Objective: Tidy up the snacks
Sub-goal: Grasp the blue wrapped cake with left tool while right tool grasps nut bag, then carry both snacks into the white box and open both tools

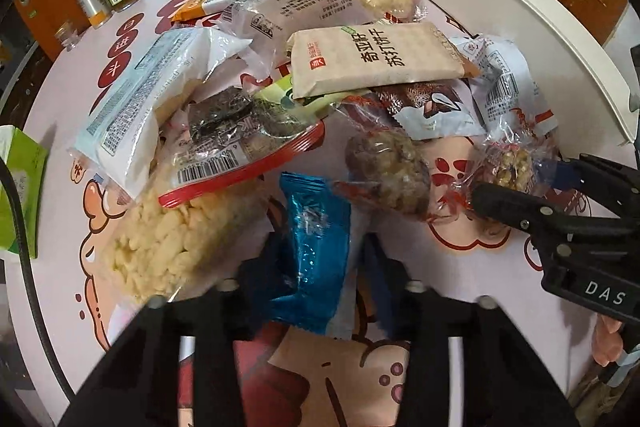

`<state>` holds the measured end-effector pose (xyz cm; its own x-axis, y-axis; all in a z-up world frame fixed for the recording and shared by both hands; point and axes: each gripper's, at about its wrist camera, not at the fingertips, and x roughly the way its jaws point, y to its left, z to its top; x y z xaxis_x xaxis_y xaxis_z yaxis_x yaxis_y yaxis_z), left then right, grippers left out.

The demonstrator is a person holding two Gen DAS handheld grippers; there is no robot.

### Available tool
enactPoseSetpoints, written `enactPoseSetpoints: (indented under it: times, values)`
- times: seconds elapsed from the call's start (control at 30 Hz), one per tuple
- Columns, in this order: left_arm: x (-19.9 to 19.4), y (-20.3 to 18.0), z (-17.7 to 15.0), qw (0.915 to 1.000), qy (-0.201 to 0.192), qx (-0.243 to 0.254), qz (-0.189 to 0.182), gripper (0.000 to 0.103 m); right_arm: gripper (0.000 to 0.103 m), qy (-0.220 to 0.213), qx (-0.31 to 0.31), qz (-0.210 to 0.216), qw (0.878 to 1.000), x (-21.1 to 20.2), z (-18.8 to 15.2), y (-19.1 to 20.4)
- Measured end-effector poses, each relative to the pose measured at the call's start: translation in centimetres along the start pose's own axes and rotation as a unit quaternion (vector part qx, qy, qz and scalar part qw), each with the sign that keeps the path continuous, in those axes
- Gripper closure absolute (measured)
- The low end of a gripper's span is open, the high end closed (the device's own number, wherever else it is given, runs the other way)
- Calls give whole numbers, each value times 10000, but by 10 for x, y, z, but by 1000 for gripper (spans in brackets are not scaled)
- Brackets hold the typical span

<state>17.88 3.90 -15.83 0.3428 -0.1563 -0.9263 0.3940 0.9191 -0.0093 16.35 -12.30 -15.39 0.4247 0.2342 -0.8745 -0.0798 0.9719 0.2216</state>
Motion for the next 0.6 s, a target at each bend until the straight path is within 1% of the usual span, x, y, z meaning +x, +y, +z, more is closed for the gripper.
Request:
enactPoseSetpoints:
  times: [0.1,0.2,0.27,0.33,0.4,0.47,0.53,0.57,0.6]
  values:
    - [-1,3,0,9999,-10,-129,-15,74,52,13,-97,62,9999,-1,-3,1]
    - [-7,2,-6,9995,77,-289,-43,74,52,-8,-200,86,9998,-8,-10,5]
    - [-16,1,-13,9993,41,-364,26,74,52,-117,-310,96,9994,-20,-15,9]
    - [-30,-1,-20,9990,-22,-448,7,74,52,-263,-433,106,9987,-38,-21,14]
    - [-49,-6,-25,9988,-175,-464,21,74,52,-428,-531,89,9976,-55,-26,16]
    - [-75,-14,-26,9983,-418,-390,85,74,52,-640,-643,67,9959,-77,-30,19]
    - [-107,-29,-21,9969,-732,-280,114,74,52,-842,-694,45,9940,-98,-30,19]
    - [-118,-35,-17,9961,-839,-239,103,74,52,-984,-715,28,9926,-113,-29,17]
    - [-126,-40,-12,9956,-906,-222,92,74,52,-1048,-718,14,9919,-120,-26,15]
